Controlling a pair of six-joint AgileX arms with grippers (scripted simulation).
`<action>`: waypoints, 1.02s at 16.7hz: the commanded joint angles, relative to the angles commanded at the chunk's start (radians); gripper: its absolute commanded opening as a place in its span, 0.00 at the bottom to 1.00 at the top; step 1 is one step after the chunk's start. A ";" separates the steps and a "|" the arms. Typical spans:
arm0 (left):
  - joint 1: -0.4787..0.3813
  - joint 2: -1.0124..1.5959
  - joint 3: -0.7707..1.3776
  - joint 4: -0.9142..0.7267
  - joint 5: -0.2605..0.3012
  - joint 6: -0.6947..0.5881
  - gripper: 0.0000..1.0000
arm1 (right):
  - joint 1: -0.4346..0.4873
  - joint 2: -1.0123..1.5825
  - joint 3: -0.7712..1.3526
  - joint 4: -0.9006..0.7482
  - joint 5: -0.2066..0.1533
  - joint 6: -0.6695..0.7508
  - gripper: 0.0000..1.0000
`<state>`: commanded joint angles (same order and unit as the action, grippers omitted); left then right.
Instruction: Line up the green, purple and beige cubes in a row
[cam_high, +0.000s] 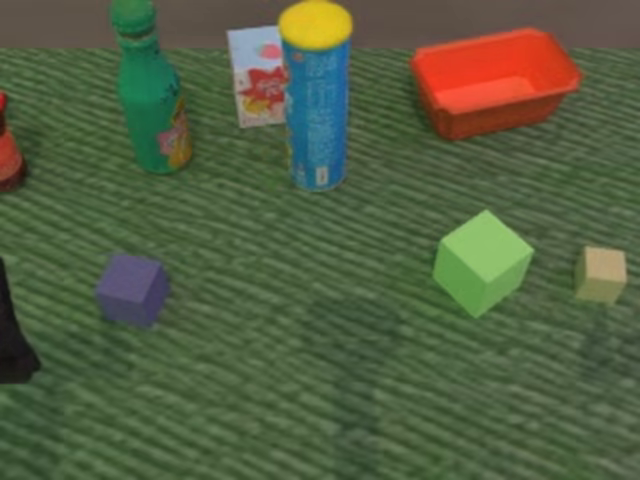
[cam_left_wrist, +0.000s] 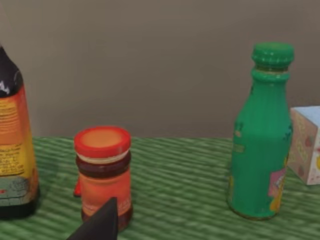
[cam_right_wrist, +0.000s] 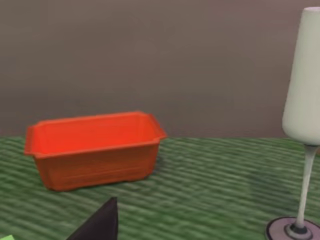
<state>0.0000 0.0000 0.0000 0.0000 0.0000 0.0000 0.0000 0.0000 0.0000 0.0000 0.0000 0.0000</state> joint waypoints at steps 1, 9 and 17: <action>0.000 0.000 0.000 0.000 0.000 0.000 1.00 | 0.000 0.000 0.000 0.000 0.000 0.000 1.00; 0.000 0.000 0.000 0.000 0.000 0.000 1.00 | 0.023 0.294 0.264 -0.176 -0.002 0.055 1.00; 0.000 0.000 0.000 0.000 0.000 0.000 1.00 | 0.067 1.131 0.835 -0.595 0.004 0.171 1.00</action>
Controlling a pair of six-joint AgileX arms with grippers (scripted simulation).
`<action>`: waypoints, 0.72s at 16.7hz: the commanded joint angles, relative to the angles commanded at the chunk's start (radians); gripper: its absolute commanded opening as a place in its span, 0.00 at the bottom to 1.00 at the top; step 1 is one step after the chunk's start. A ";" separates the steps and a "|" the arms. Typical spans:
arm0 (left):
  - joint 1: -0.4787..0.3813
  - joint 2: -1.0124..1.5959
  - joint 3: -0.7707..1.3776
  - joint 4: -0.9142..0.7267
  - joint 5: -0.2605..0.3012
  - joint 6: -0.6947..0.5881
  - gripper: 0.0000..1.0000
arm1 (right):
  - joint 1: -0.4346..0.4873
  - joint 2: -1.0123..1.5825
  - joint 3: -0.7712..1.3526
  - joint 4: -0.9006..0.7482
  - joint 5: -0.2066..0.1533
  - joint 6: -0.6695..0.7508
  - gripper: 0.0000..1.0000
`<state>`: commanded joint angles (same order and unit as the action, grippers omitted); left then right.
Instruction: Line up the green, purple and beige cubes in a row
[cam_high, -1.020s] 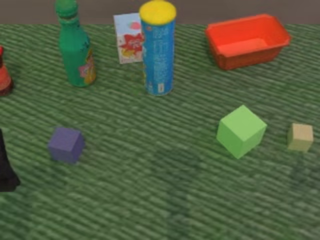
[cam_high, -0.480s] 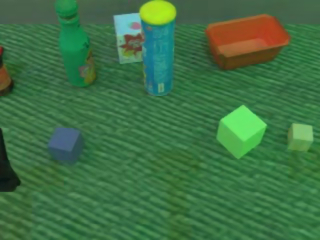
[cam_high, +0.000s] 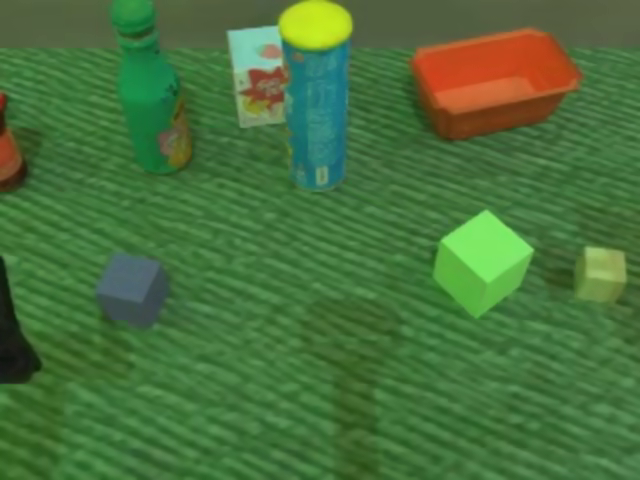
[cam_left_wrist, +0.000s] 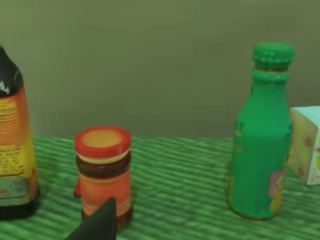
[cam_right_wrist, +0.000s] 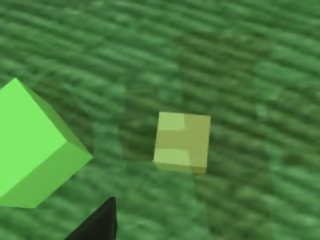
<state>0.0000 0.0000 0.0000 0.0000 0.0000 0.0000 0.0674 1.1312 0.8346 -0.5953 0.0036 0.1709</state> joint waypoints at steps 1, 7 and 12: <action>0.000 0.000 0.000 0.000 0.000 0.000 1.00 | 0.006 0.111 0.071 -0.054 0.000 0.015 1.00; 0.000 0.000 0.000 0.000 0.000 0.000 1.00 | 0.039 0.631 0.452 -0.325 0.000 0.092 1.00; 0.000 0.000 0.000 0.000 0.000 0.000 1.00 | 0.055 0.867 0.650 -0.445 -0.001 0.130 1.00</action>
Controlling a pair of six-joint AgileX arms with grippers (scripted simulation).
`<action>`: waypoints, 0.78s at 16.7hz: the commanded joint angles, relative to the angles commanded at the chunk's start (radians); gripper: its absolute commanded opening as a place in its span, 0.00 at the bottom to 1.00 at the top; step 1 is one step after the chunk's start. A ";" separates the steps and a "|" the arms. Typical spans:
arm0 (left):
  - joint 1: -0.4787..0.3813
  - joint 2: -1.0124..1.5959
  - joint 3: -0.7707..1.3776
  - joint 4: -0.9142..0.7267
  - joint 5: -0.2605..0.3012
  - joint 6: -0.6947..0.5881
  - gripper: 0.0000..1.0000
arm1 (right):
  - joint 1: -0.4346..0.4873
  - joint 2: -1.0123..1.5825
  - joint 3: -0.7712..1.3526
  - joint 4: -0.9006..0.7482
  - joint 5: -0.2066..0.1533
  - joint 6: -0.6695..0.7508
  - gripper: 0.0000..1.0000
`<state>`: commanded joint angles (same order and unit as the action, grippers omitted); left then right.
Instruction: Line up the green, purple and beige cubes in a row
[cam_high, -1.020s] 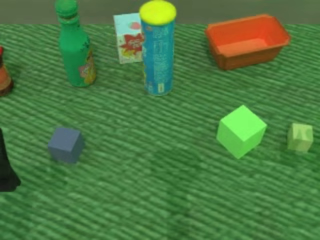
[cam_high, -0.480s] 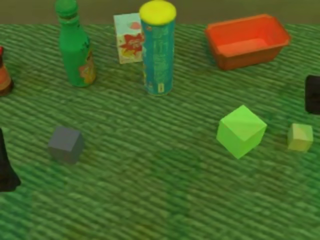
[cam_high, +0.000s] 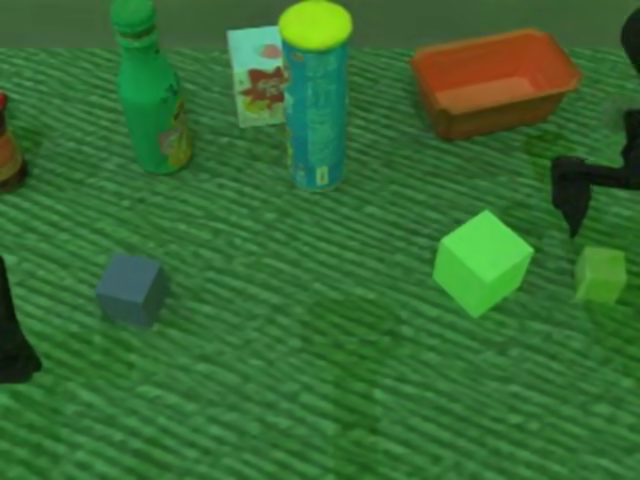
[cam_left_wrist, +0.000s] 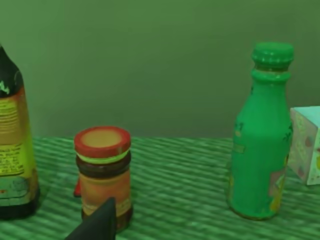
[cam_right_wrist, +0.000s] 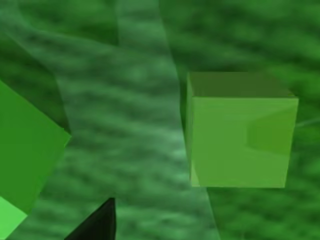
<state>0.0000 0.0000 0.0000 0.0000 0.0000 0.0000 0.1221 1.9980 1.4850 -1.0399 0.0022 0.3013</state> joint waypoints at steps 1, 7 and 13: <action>0.000 0.000 0.000 0.000 0.000 0.000 1.00 | 0.001 0.020 0.018 -0.010 0.000 0.003 1.00; 0.000 0.000 0.000 0.000 0.000 0.000 1.00 | -0.003 0.028 0.021 -0.009 -0.001 0.003 1.00; 0.000 0.000 0.000 0.000 0.000 0.000 1.00 | 0.002 0.119 -0.083 0.191 0.000 0.006 1.00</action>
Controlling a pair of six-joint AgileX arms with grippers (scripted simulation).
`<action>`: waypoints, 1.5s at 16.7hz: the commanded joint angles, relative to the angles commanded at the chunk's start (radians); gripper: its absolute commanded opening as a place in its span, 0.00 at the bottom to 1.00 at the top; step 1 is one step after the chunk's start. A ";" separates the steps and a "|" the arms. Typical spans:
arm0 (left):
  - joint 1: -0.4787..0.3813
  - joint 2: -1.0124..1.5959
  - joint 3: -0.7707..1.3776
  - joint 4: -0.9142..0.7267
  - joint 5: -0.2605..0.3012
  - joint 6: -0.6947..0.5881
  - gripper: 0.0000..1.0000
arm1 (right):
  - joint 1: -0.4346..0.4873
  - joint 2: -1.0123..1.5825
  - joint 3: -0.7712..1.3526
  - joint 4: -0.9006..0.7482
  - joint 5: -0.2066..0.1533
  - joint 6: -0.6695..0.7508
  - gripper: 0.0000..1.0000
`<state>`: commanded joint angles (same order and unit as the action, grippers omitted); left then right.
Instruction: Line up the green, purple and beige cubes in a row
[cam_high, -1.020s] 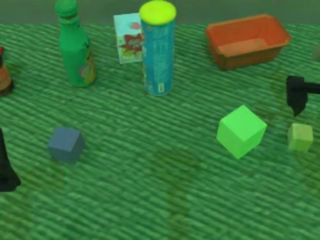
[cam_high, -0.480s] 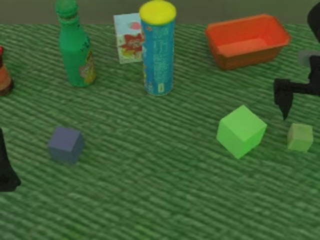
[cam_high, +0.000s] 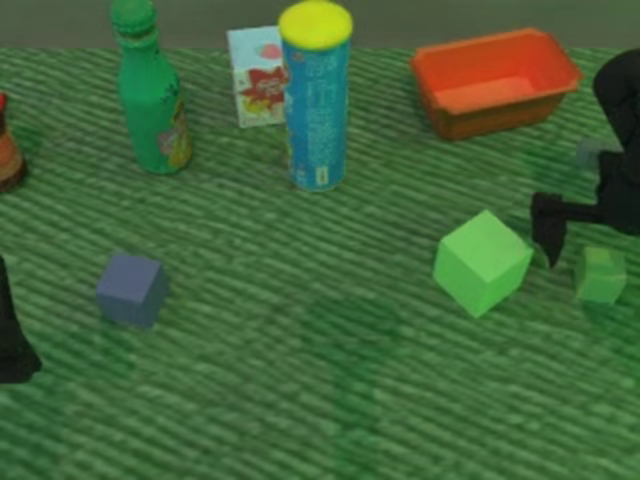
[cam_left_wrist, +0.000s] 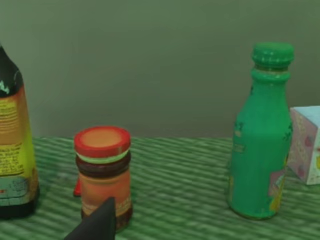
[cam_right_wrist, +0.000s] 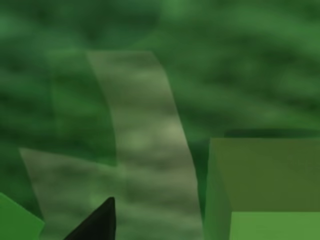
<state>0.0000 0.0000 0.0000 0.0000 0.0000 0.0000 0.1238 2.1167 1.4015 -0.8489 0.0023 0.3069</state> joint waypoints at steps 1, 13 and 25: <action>0.000 0.000 0.000 0.000 0.000 0.000 1.00 | 0.001 0.019 -0.021 0.041 0.000 0.001 1.00; 0.000 0.000 0.000 0.000 0.000 0.000 1.00 | 0.002 0.054 -0.057 0.105 0.000 0.003 0.62; 0.000 0.000 0.000 0.000 0.000 0.000 1.00 | 0.002 0.054 -0.057 0.105 0.000 0.003 0.00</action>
<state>0.0000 0.0000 0.0000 0.0000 0.0000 0.0000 0.1258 2.1710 1.3446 -0.7444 0.0028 0.3096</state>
